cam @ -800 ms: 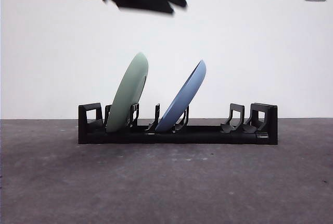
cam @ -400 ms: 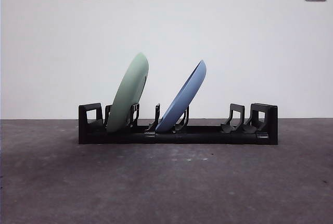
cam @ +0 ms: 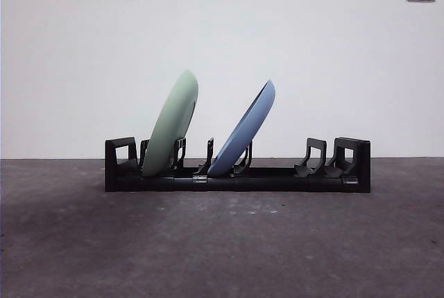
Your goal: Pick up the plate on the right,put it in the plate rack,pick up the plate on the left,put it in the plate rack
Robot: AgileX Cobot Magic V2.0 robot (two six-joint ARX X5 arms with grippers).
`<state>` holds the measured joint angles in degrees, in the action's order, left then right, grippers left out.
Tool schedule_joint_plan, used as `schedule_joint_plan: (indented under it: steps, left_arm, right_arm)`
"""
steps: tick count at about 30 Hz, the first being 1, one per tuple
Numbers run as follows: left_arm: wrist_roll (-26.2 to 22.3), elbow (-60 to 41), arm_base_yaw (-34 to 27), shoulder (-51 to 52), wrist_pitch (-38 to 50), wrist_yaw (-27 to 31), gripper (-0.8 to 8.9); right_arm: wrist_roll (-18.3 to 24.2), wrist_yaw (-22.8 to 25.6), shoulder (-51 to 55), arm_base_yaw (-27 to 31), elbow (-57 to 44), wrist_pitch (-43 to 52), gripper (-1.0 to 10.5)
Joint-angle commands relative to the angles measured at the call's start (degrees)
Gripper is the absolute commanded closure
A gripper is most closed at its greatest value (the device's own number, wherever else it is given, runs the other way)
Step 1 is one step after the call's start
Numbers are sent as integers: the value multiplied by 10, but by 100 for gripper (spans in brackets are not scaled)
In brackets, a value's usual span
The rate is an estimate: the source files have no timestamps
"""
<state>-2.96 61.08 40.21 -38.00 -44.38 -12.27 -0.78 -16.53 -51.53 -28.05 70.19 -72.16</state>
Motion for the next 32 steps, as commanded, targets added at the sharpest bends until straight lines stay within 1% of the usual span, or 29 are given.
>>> schedule_joint_plan:
  steps: [1,2,3,4,6,7,15,17,19,23,32]
  left_arm:
    - [0,1,1,-2,-7,-1,668]
    - [0,1,1,-3,-10,-1,697]
    - [-1,1,1,-5,-12,-1,757]
    - [-1,1,1,-7,-14,-1,826]
    - [-1,1,1,-9,-14,-1,821]
    - [-1,1,1,-10,-13,-1,821]
    - [-1,1,1,-12,-12,-1,821]
    - [-1,1,1,-12,-13,-1,818]
    - [-1,1,1,-12,-13,-1,818]
    - [-1,1,1,-12,-14,-1,818]
    - [-1,1,1,-18,-15,-1,818]
  right_arm:
    - [5,-2,0,-1,-5,1,730]
    - [4,-2,0,-1,-5,1,731]
    - [4,-2,0,-1,-5,-1,744]
    - [5,-2,0,-1,-5,-3,796]
    - [5,-2,0,-1,-5,-4,924]
    - [8,-2,0,-1,-5,-4,968]
    - [10,-1,0,-1,-5,-7,959]
    - [4,3,0,-1,-5,-8,958]
    - [-13,3,0,-1,-5,-8,945]
    - [-11,10,-1,-1,-5,-7,945]
    - [-11,88,-1,-1,-5,-7,945]
